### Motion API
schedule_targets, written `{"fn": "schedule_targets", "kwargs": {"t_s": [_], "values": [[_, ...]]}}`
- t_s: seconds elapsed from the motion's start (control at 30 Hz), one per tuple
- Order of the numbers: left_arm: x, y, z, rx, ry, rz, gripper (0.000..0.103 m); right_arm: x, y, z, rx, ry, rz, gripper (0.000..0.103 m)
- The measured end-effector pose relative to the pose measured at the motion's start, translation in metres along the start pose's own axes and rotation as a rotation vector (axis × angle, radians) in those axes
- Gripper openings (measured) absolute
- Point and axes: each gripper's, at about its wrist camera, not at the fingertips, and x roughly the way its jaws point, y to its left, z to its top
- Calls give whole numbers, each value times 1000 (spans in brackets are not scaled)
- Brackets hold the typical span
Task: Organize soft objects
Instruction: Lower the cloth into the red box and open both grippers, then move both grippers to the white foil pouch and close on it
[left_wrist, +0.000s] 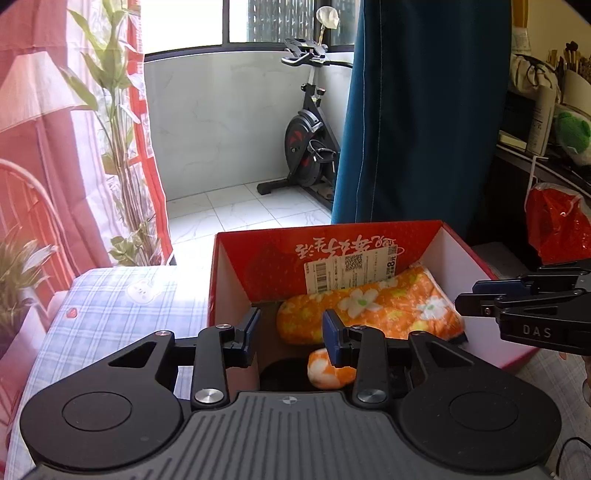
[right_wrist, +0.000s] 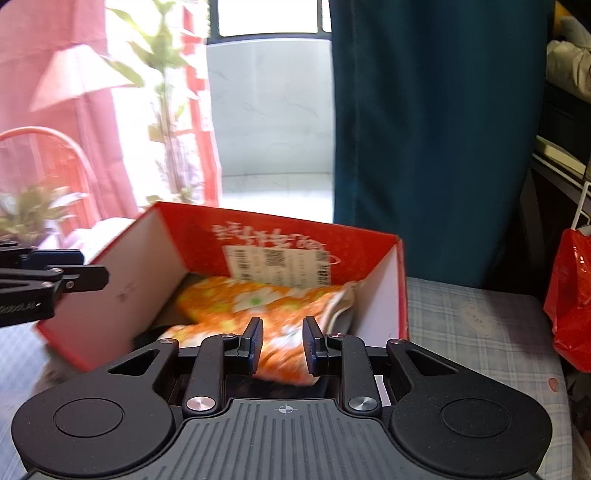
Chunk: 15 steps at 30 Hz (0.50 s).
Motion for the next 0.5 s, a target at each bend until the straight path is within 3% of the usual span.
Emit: {"fn": "schedule_targets", "kwargs": {"t_s": [0.3, 0.5], "values": [[-57, -7, -48, -13, 32, -41, 40, -57, 14, -43, -29, -26, 96, 22], [-69, -30, -90, -11, 95, -107, 41, -78, 6, -79, -25, -19, 91, 22]]}}
